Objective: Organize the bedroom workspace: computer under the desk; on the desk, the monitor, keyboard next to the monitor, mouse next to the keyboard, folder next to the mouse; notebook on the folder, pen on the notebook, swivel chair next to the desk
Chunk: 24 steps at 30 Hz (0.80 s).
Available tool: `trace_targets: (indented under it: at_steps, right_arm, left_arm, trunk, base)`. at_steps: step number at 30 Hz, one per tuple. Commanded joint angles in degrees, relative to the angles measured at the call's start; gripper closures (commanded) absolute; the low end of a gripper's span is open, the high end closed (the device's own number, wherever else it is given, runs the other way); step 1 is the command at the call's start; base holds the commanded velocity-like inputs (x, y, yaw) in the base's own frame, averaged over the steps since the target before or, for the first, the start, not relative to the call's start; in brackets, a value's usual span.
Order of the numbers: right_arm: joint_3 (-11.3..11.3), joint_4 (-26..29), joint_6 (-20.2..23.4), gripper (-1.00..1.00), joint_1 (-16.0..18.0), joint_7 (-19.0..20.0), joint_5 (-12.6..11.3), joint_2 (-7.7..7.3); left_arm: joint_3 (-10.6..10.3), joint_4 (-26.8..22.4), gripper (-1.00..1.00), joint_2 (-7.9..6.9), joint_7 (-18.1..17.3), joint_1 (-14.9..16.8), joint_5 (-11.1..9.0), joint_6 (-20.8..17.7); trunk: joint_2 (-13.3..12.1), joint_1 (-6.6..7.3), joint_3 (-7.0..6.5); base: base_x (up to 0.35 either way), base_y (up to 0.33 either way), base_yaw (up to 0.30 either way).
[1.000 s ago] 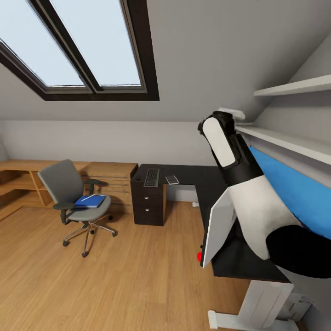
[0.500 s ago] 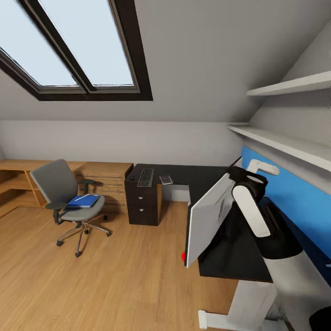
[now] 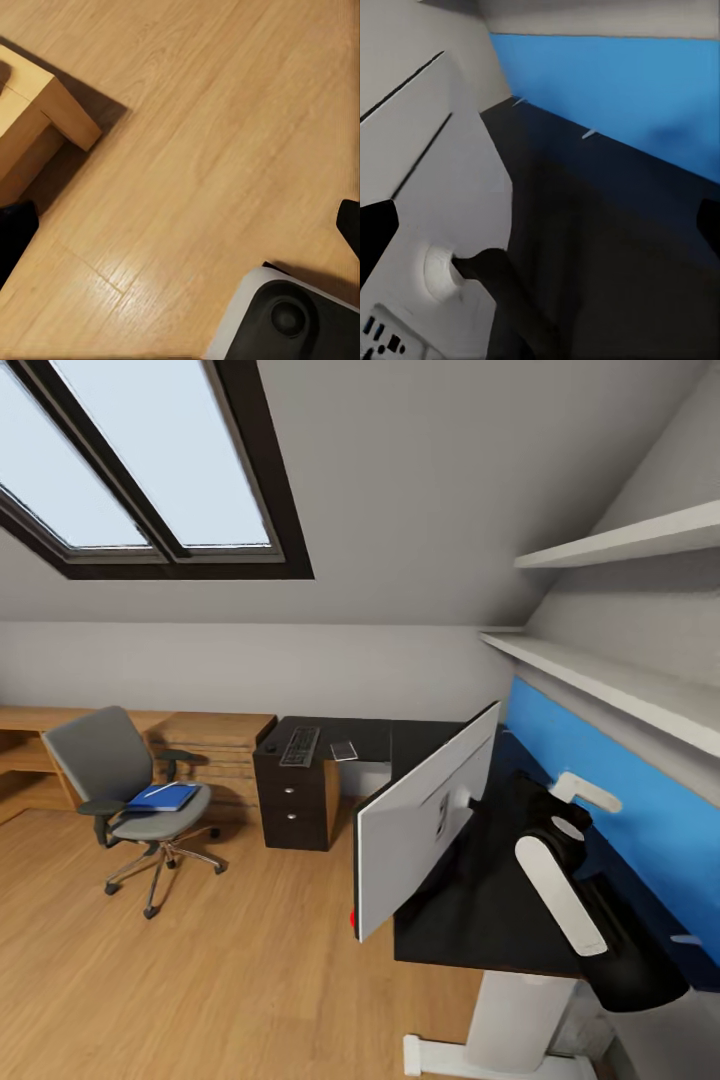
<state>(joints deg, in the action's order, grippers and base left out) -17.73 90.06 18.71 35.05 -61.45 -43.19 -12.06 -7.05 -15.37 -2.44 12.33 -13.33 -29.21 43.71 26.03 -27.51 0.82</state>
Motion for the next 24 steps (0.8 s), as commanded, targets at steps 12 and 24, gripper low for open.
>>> trace_targets:
  at_steps: [12,24]
  right_arm:
    - [-14.4,-2.4,-20.7,-1.0,-17.6,5.9,19.7,-0.15]
    - [-18.2,-10.4,-25.2,-1.0,-18.6,7.9,23.4,1.7]
  left_arm:
    - [-0.4,-0.1,-1.0,-0.05,0.5,0.0,-0.2,0.1]
    - [-0.3,-0.1,-1.0,-0.11,0.6,0.0,-0.4,0.3]
  trunk:
    - [0.1,-0.03,0.08]
    - [0.1,-0.03,0.08]
  base:
    - [0.0,-0.08,0.0]
    - [0.0,-0.001,0.0]
